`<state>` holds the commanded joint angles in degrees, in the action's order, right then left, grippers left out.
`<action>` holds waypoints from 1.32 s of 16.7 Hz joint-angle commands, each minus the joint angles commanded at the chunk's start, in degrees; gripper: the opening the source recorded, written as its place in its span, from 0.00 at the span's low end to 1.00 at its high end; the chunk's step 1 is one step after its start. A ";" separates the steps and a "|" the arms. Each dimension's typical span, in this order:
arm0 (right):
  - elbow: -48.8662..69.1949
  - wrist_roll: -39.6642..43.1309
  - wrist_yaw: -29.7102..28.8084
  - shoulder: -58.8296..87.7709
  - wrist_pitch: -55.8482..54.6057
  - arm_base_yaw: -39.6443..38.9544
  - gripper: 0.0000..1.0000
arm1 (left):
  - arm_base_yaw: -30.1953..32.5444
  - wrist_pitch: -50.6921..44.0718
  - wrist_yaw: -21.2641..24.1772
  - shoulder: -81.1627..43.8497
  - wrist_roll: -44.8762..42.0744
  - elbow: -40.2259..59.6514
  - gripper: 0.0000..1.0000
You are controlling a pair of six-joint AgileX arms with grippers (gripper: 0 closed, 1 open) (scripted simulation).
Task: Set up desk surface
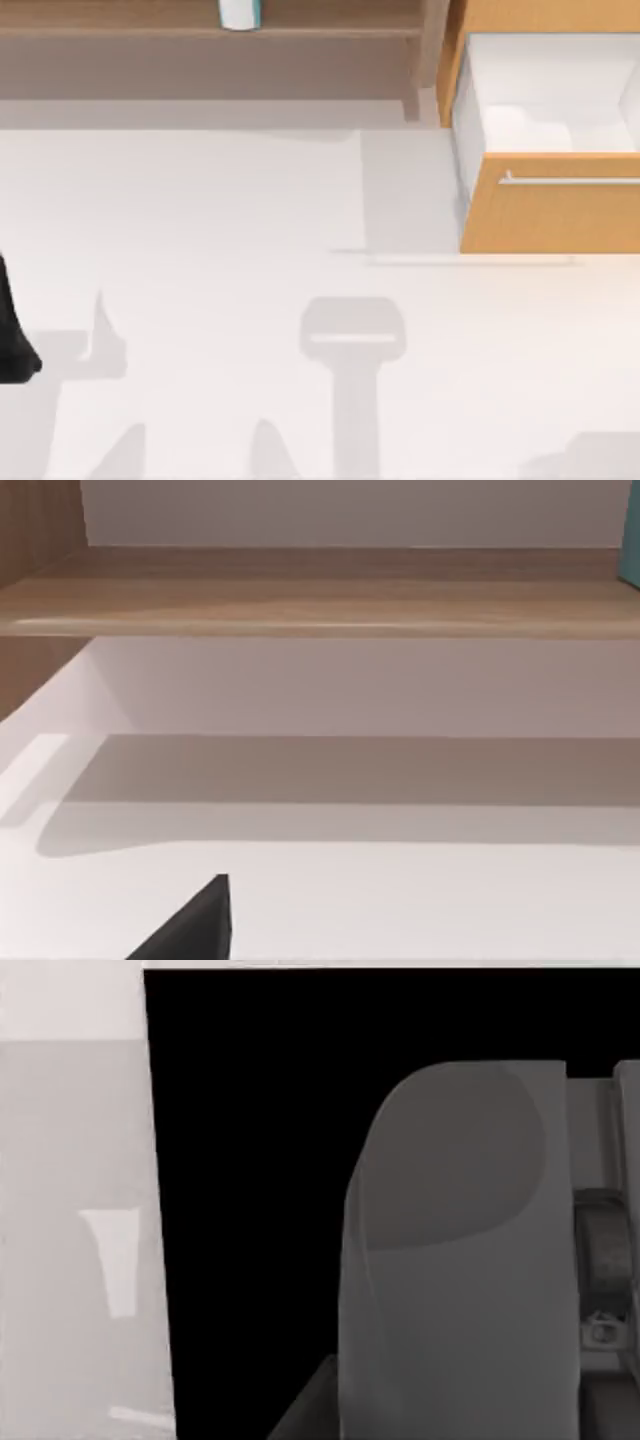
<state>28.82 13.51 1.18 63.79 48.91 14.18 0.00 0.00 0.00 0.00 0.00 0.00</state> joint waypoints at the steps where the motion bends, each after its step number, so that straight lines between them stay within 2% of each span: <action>1: -0.61 -0.02 -0.01 -0.27 -0.10 0.15 0.00 | 0.00 0.00 0.00 0.00 0.00 0.00 1.00; 22: 1.85 -0.13 -0.04 -2.10 -2.59 0.04 0.00 | 0.00 0.00 0.00 0.00 0.00 0.00 1.00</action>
<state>30.67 13.39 1.14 61.69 46.32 14.22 0.00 0.00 0.00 0.00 0.00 0.00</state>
